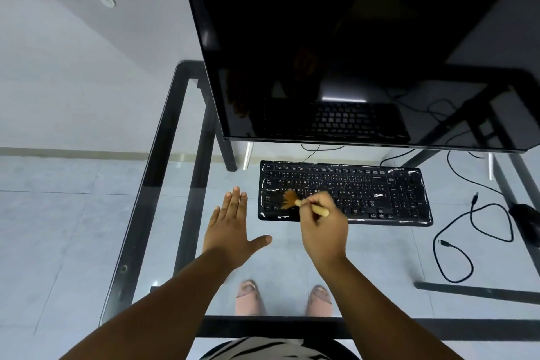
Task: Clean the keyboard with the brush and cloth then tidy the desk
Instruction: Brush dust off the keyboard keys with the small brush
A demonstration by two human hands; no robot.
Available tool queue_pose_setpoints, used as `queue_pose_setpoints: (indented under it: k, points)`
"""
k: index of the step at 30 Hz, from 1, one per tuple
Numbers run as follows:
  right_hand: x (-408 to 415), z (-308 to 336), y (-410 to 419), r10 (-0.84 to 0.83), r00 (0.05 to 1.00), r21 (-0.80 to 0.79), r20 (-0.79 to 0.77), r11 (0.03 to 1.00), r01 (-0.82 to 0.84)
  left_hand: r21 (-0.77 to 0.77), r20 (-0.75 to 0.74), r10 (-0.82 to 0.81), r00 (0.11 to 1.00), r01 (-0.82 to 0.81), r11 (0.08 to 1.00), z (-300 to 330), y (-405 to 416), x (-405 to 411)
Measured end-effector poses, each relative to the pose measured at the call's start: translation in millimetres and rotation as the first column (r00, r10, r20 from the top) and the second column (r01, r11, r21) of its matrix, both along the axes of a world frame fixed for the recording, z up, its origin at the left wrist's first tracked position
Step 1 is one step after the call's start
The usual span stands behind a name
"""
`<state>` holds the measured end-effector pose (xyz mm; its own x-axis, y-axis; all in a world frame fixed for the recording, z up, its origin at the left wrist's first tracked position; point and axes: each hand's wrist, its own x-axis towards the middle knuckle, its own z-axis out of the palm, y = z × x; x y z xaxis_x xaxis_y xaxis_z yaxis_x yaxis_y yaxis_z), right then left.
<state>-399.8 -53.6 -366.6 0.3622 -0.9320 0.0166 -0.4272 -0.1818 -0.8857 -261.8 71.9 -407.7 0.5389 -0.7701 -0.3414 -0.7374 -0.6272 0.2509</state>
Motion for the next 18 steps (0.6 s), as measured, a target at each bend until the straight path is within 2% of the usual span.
queue_pose_setpoints:
  k: [1,3,5,6,8,10,13,15,18]
  points:
    - [0.2,1.2,-0.7,-0.001,0.999,-0.005,0.036,1.0,0.002,0.002,0.001,-0.003,1.0,0.003,1.0,0.3,0.4,0.4]
    - [1.8,6.8,-1.3,0.098,0.99,0.04,0.098,0.994,-0.102,-0.001,0.0,-0.003,1.0,0.003,1.0,0.6,0.8,0.5]
    - [2.8,9.6,-1.7,0.209,0.975,0.096,0.078,0.972,-0.216,-0.01,-0.003,0.0,1.0,0.0,1.0,0.7,0.7,0.6]
    - [1.8,8.3,-2.4,0.208,0.977,0.09,0.05,0.973,-0.212,-0.012,-0.004,-0.002,1.0,0.002,1.0,0.7,0.8,0.3]
    - [-1.6,3.7,-5.5,0.083,0.996,0.048,0.029,0.995,-0.085,-0.017,-0.004,-0.002,1.0,0.002,1.0,0.7,0.9,0.5]
    - [-6.9,3.5,-10.3,-0.034,0.996,0.039,0.077,0.999,0.031,-0.015,-0.006,-0.004,1.0,0.004,1.0,1.2,1.3,1.7]
    - [-14.9,8.5,-17.9,0.044,0.99,0.073,0.136,0.996,-0.054,-0.03,-0.016,0.012,1.0,-0.012,0.999,2.4,2.3,0.7]
    - [-21.0,9.0,-20.9,0.13,0.987,0.098,0.09,0.986,-0.139,-0.085,-0.018,0.032,0.999,-0.033,0.996,4.0,1.5,-2.2]
    - [-29.6,2.8,-24.4,0.004,0.998,0.051,0.062,0.999,-0.007,-0.187,0.026,0.037,0.999,-0.031,0.982,6.6,-2.1,-10.6]
